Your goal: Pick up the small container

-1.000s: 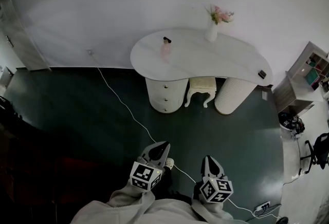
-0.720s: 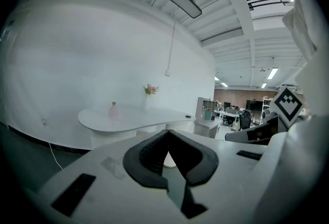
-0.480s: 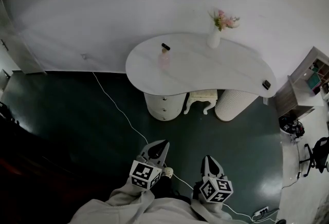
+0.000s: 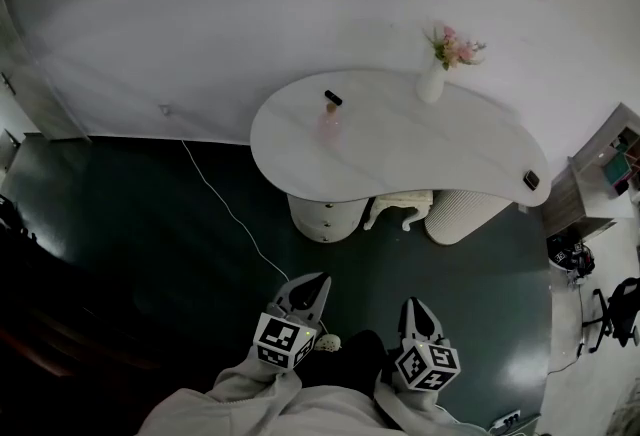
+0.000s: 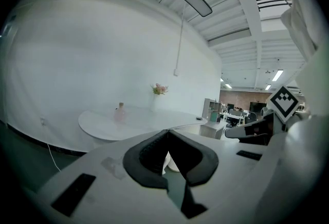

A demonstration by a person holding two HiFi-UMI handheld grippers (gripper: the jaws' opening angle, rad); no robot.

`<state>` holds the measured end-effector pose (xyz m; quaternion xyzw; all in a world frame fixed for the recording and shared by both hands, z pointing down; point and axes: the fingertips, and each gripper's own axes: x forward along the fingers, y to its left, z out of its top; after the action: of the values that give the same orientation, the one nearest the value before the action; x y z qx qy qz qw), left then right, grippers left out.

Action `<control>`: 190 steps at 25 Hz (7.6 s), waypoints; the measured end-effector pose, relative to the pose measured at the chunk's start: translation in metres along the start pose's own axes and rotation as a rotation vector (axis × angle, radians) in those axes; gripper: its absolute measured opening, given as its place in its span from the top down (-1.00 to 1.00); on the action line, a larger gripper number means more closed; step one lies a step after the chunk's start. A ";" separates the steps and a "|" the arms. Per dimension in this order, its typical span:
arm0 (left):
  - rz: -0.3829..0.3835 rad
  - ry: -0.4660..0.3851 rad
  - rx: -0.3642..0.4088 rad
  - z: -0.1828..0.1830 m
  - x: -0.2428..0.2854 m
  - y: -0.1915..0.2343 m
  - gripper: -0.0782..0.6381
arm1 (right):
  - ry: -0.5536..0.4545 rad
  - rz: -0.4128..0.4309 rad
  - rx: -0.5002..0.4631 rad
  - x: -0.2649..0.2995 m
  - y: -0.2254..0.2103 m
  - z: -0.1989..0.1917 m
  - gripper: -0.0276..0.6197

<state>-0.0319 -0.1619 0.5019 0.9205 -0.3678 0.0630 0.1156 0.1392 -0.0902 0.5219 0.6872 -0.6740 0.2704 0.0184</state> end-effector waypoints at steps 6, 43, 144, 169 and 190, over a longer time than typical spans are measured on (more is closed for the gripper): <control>0.006 0.027 -0.020 -0.007 -0.001 0.008 0.74 | 0.025 -0.004 -0.004 0.009 0.002 0.001 0.76; 0.104 0.013 -0.038 0.059 0.205 0.094 0.74 | 0.069 0.099 -0.033 0.214 -0.065 0.122 0.76; 0.371 0.032 0.090 0.123 0.394 0.267 0.40 | 0.099 0.092 -0.029 0.369 -0.141 0.192 0.76; 0.081 0.071 0.126 0.114 0.418 0.164 0.40 | -0.016 -0.058 -0.063 0.342 -0.186 0.234 0.76; -0.184 0.128 0.157 0.087 0.457 0.094 0.40 | -0.118 -0.314 -0.019 0.285 -0.235 0.232 0.76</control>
<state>0.2358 -0.5533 0.5258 0.9507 -0.2678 0.1393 0.0716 0.4240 -0.4203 0.5161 0.7985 -0.5608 0.2172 0.0272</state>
